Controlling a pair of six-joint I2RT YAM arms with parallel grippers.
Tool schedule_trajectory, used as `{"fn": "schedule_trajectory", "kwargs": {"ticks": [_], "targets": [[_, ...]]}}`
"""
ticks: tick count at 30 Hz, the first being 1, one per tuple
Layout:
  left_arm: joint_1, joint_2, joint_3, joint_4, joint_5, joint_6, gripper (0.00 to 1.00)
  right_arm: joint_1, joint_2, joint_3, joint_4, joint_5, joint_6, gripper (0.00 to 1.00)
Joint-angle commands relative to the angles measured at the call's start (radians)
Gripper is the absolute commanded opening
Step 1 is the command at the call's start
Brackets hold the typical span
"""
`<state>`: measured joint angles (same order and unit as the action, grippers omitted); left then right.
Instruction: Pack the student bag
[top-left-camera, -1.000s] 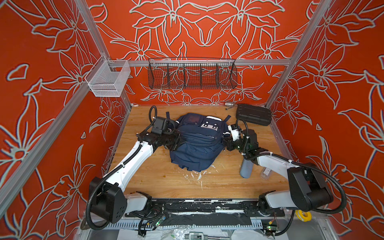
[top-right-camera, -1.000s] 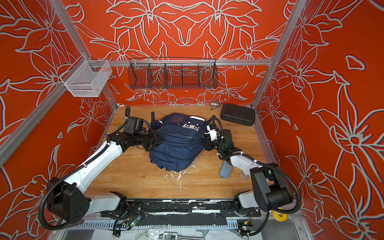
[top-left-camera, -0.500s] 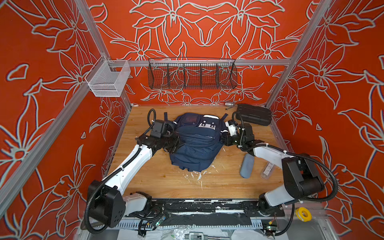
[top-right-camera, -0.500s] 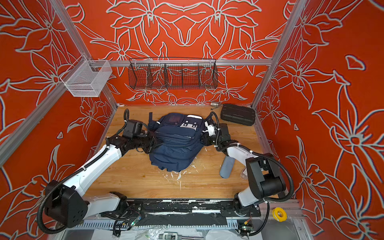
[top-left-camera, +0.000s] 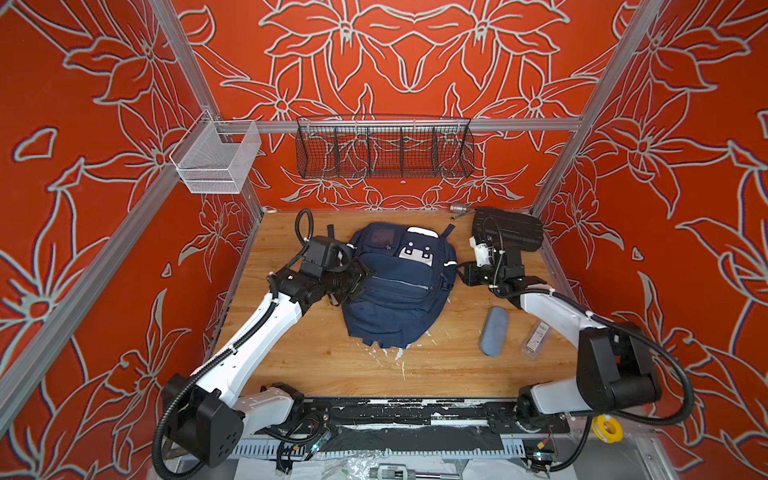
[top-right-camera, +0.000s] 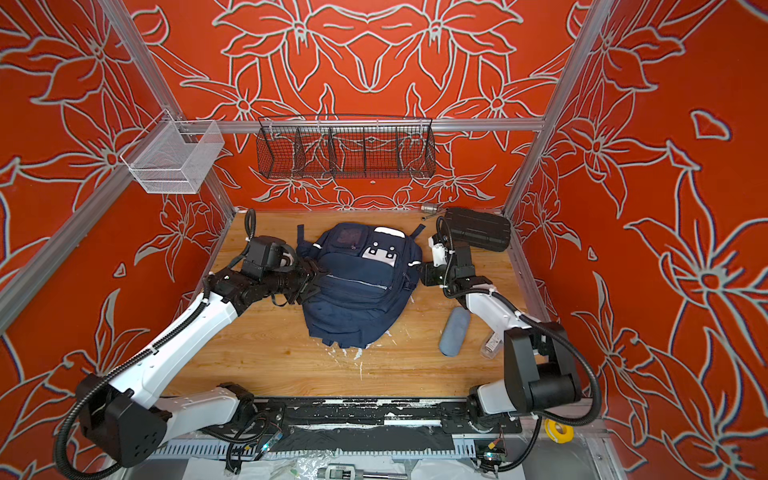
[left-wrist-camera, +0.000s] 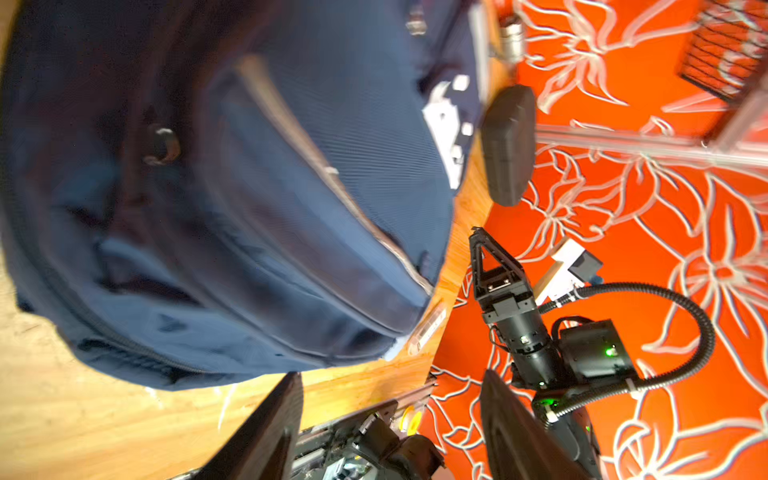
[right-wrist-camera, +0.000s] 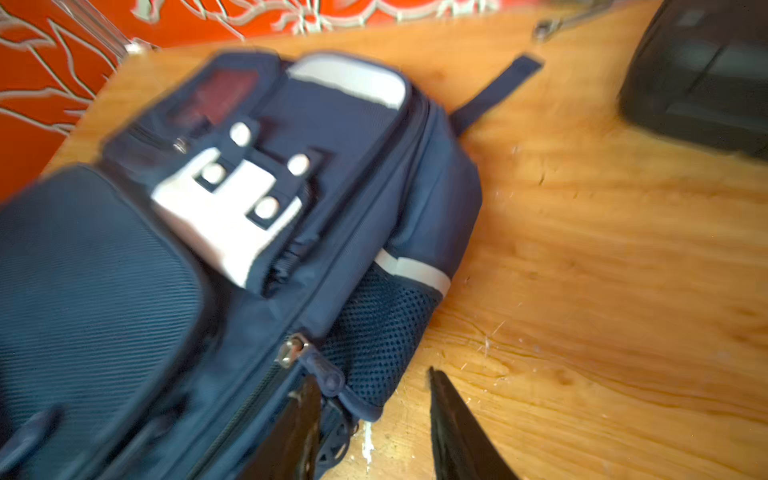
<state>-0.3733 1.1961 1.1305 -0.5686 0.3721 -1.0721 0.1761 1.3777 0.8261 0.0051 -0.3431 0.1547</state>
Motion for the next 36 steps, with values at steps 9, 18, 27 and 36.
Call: {"fn": "schedule_trajectory", "kwargs": {"ticks": [9, 18, 27, 36], "targets": [[-0.187, 0.216, 0.288, -0.253, -0.199, 0.980, 0.62, 0.006, -0.210, 0.047, -0.224, -0.018, -0.063, 0.60], [-0.317, 0.263, 0.169, -0.042, -0.177, 1.751, 0.70, 0.006, -0.265, 0.028, -0.289, -0.019, -0.070, 0.61], [-0.323, 0.415, 0.218, -0.057, -0.265, 1.981, 0.70, 0.006, -0.254, 0.020, -0.289, -0.047, -0.070, 0.61], [-0.329, 0.486, 0.215, -0.010, -0.334, 2.041, 0.64, 0.007, -0.226, 0.018, -0.272, -0.075, -0.073, 0.60]]}}
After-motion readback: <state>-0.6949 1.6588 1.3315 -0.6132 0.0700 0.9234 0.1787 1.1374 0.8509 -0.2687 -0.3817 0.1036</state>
